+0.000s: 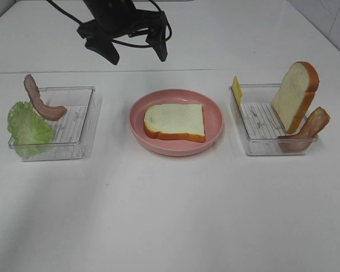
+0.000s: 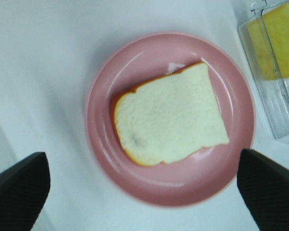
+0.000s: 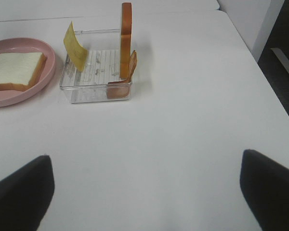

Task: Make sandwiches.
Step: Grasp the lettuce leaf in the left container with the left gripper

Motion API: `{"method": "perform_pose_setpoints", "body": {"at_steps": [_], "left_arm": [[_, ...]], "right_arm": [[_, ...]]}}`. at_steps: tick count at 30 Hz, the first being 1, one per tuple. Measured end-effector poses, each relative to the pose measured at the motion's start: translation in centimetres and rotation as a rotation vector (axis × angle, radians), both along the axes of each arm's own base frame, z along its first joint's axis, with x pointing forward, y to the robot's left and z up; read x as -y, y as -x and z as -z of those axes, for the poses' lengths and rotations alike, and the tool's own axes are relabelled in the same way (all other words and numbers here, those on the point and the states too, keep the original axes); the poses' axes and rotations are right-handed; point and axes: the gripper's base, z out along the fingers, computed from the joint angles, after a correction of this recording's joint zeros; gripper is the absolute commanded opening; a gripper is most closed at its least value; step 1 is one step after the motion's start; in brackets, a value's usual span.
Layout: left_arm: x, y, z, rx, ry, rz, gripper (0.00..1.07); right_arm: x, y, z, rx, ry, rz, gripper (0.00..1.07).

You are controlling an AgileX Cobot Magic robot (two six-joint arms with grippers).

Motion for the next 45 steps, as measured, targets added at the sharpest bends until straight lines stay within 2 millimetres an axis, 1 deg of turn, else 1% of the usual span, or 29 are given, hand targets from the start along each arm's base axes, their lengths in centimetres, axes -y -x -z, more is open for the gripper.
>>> {"method": "perform_pose_setpoints", "body": {"at_steps": [2, 3, 5, 6, 7, 8, 9, 10, 11, 12, 13, 14, 15, 16, 17, 18, 23, 26, 28, 29, 31, 32, 33, 35, 38, 42, 43, 44, 45], "left_arm": [[-1.9, 2.7, -1.9, -0.005, -0.086, -0.004, 1.01], [-1.9, 2.7, -1.9, -0.005, -0.086, -0.004, 1.01], [-4.9, 5.7, -2.8, -0.034, -0.183, -0.032, 1.01], [-4.9, 5.7, -2.8, -0.034, -0.183, -0.032, 1.01], [-7.8, 7.3, -3.0, -0.065, -0.234, -0.079, 1.01], [-9.3, 8.1, -3.0, -0.082, -0.258, -0.104, 1.01], [-9.3, 8.1, -3.0, -0.082, -0.258, -0.104, 1.01], [-12.5, 9.1, -2.8, -0.116, -0.289, -0.169, 1.01], [-13.6, 9.3, -2.6, -0.133, -0.298, -0.195, 1.01], [-13.6, 9.3, -2.6, -0.133, -0.298, -0.195, 1.01], [-16.4, 9.4, -2.1, -0.162, -0.307, -0.262, 1.01], [-17.5, 9.3, -1.9, -0.174, -0.309, -0.287, 1.01], [-17.5, 9.3, -1.9, -0.174, -0.309, -0.287, 1.01], [-19.1, 9.1, -1.4, -0.193, -0.308, -0.318, 1.01], [-19.1, 9.1, -1.4, -0.193, -0.308, -0.318, 1.01], [-20.1, 8.8, -0.9, -0.203, -0.299, -0.331, 1.01], [-20.5, 7.6, 0.7, -0.195, -0.284, -0.328, 1.01], [-20.2, 6.0, 3.7, -0.190, -0.279, -0.321, 0.99], [-20.2, 5.7, 4.2, -0.190, -0.278, -0.321, 0.99], [-20.0, 5.1, 5.4, -0.191, -0.279, -0.319, 0.98], [-19.9, 4.9, 5.9, -0.191, -0.279, -0.317, 0.98], [-19.8, 4.6, 7.1, -0.204, -0.276, -0.314, 0.98], [-19.8, 4.6, 7.1, -0.204, -0.276, -0.314, 0.98], [-19.6, 4.2, 8.6, -0.227, -0.272, -0.317, 0.97], [-19.6, 4.2, 9.0, -0.235, -0.274, -0.316, 0.97], [-19.6, 4.0, 9.9, -0.251, -0.276, -0.314, 0.85], [-19.6, 3.9, 10.1, -0.251, -0.276, -0.314, 0.75], [-19.6, 3.9, 10.1, -0.251, -0.276, -0.314, 0.75], [-19.6, 3.9, 10.2, -0.250, -0.275, -0.315, 0.66]], "right_arm": [[0.0, 0.0, 0.0, 0.000, 0.000, 0.000, 0.96], [0.0, 0.0, 0.0, 0.000, 0.000, 0.000, 0.96], [0.0, 0.0, 0.0, 0.000, 0.000, 0.000, 0.96], [0.0, 0.0, 0.0, 0.000, 0.000, 0.000, 0.96], [0.0, 0.0, 0.0, 0.000, 0.000, 0.000, 0.96], [0.0, 0.0, 0.0, 0.000, 0.000, 0.000, 0.96], [0.0, 0.0, 0.0, 0.000, 0.000, 0.000, 0.96], [0.0, 0.0, 0.0, 0.000, 0.000, 0.000, 0.96], [0.0, 0.0, 0.0, 0.000, 0.000, 0.000, 0.96], [0.0, 0.0, 0.0, 0.000, 0.000, 0.000, 0.96], [0.0, 0.0, 0.0, 0.000, 0.000, 0.000, 0.96], [0.0, 0.0, 0.0, 0.000, 0.000, 0.000, 0.96], [0.0, 0.0, 0.0, 0.000, 0.000, 0.000, 0.96], [0.0, 0.0, 0.0, 0.000, 0.000, 0.000, 0.96], [0.0, 0.0, 0.0, 0.000, 0.000, 0.000, 0.96], [0.0, 0.0, 0.0, 0.000, 0.000, 0.000, 0.96], [0.0, 0.0, 0.0, 0.000, 0.000, 0.000, 0.96], [0.0, 0.0, 0.0, 0.000, 0.000, 0.000, 0.96], [0.0, 0.0, 0.0, 0.000, 0.000, 0.000, 0.96], [0.0, 0.0, 0.0, 0.000, 0.000, 0.000, 0.96], [0.0, 0.0, 0.0, 0.000, 0.000, 0.000, 0.96], [0.0, 0.0, 0.0, 0.000, 0.000, 0.000, 0.96], [0.0, 0.0, 0.0, 0.000, 0.000, 0.000, 0.96], [0.0, 0.0, 0.0, 0.000, 0.000, 0.000, 0.96], [0.0, 0.0, 0.0, 0.000, 0.000, 0.000, 0.96], [0.0, 0.0, 0.0, 0.000, 0.000, 0.000, 0.96], [0.0, 0.0, 0.0, 0.000, 0.000, 0.000, 0.96], [0.0, 0.0, 0.0, 0.000, 0.000, 0.000, 0.96], [0.0, 0.0, 0.0, 0.000, 0.000, 0.000, 0.96]]}}
